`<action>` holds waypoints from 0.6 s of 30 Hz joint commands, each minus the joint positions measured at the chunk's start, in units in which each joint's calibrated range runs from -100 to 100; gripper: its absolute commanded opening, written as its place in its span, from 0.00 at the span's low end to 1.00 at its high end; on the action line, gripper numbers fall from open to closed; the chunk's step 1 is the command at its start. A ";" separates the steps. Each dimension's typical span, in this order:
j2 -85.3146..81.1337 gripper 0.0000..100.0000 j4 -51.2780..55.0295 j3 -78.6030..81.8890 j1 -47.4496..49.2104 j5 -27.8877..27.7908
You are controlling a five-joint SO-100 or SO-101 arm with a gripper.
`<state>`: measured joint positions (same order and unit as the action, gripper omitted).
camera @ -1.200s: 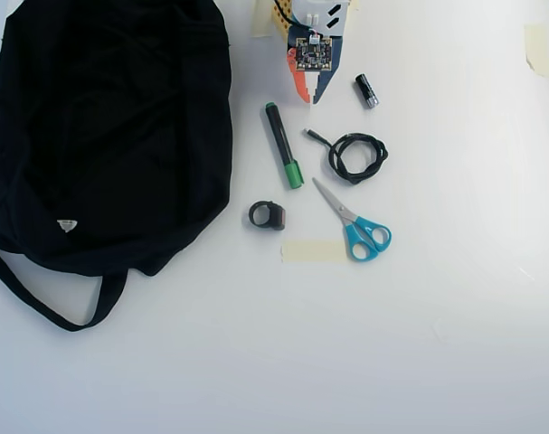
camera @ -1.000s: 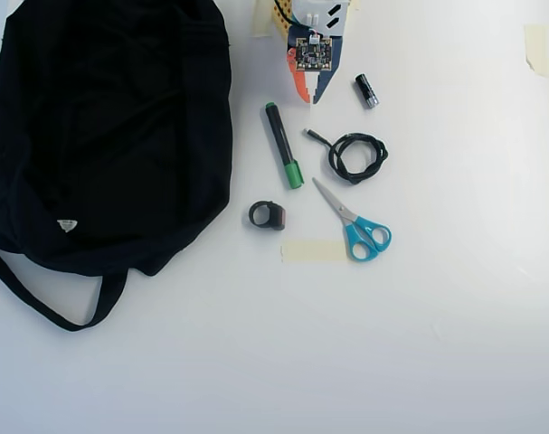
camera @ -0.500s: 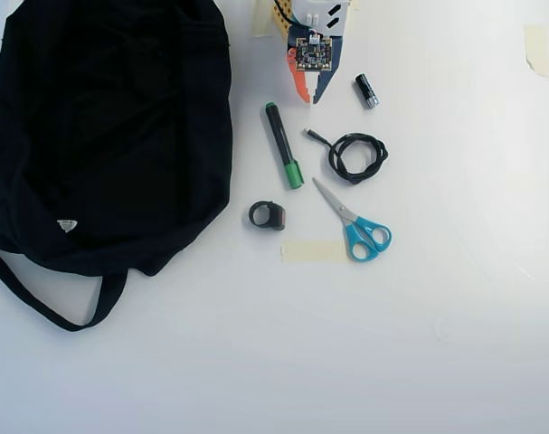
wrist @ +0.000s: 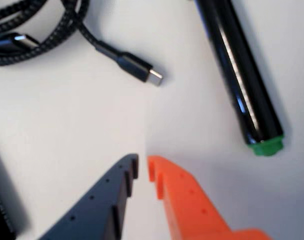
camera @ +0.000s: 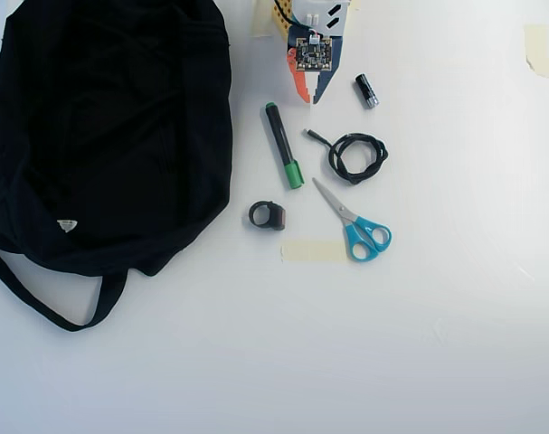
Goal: Put the bike light into the black bag
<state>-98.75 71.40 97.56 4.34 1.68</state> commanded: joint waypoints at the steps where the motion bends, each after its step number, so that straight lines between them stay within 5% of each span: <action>1: -0.91 0.02 1.46 1.72 -0.15 -0.16; 18: -0.91 0.02 1.46 1.72 0.30 -0.16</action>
<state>-98.75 71.40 97.56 4.34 1.68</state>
